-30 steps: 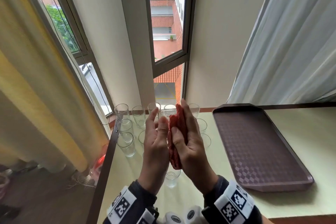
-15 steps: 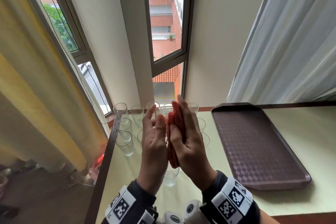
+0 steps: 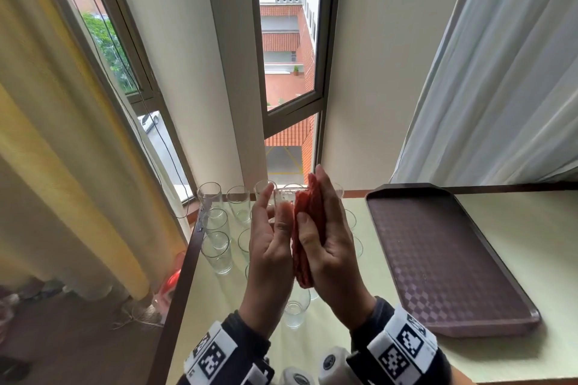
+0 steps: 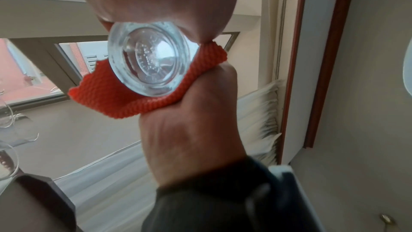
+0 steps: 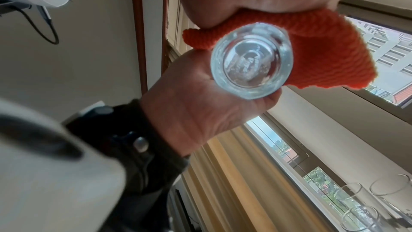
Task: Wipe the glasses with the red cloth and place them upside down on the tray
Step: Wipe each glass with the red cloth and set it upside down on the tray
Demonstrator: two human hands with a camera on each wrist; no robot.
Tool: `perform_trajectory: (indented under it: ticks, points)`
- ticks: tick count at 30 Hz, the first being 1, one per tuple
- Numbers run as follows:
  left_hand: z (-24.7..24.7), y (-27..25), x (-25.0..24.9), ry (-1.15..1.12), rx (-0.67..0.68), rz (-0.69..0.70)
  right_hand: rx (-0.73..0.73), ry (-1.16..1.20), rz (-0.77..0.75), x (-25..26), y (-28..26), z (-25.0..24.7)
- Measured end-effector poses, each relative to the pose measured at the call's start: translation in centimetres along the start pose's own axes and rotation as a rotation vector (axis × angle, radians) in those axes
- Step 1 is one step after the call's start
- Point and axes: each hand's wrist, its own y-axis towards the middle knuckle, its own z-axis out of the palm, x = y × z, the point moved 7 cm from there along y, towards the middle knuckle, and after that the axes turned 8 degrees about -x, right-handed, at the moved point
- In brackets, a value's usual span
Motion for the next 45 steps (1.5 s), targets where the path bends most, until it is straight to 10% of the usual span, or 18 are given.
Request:
perform_trajectory:
  ticks: [45]
  points:
    - [0.8,0.4,-3.9,0.008,-0.024,0.119,0.018,0.081,-0.057,3.1,2.2,0.6]
